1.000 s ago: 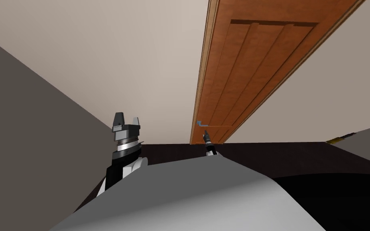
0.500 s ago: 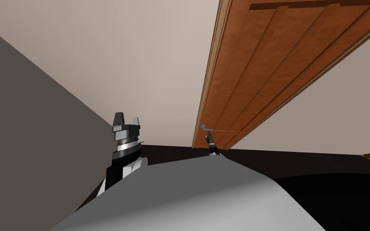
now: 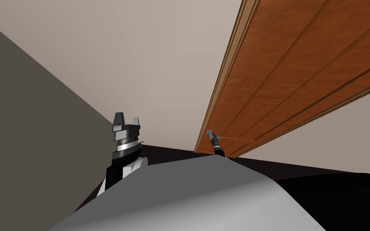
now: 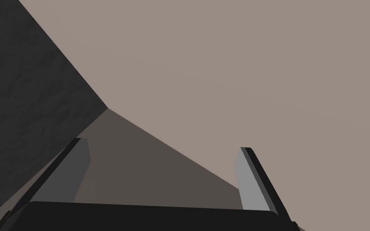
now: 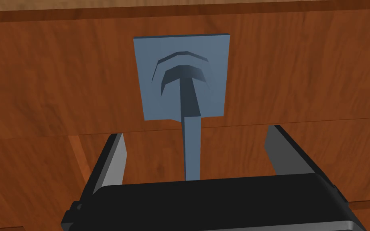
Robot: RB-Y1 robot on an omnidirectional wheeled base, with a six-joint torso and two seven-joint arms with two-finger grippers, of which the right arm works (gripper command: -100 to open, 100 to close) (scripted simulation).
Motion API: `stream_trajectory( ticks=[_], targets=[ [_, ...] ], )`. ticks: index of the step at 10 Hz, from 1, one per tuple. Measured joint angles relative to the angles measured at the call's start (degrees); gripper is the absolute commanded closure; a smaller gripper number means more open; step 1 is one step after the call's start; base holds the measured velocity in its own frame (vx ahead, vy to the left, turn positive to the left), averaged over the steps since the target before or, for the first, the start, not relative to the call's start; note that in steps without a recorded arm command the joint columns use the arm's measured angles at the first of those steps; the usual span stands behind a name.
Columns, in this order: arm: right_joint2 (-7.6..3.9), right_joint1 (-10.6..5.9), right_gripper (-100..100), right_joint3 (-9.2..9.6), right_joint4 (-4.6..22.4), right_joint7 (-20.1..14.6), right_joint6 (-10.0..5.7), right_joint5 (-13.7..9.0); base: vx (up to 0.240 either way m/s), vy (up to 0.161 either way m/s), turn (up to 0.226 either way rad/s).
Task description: Pull the door open
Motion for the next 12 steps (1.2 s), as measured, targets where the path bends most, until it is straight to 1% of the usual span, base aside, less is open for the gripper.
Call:
stream_trajectory(
  ticks=[1, 6, 7, 8, 10, 12],
  targets=[
    [-0.05, 0.13, 100, -0.04, -0.19, -0.06, 0.07, -0.03, -0.011, 0.003, -0.012],
    [0.0, 0.05, 100, 0.0, 0.09, 0.01, 0.14, 0.0, -0.015, 0.004, -0.001],
    [0.01, 0.06, 100, 0.01, 0.09, 0.01, 0.13, 0.0, -0.103, -0.016, 0.112],
    [-0.53, 0.23, 100, 0.27, -0.01, -0.42, -0.15, 0.15, -0.155, -0.037, 0.089],
    [-1.2, 0.35, 100, 1.02, 0.09, -1.38, -0.76, 0.55, -0.189, -0.038, 0.098],
    [-1.96, 1.46, 100, 2.17, -0.6, -2.59, -1.06, 1.15, -0.199, -0.053, 0.126]
  ],
)
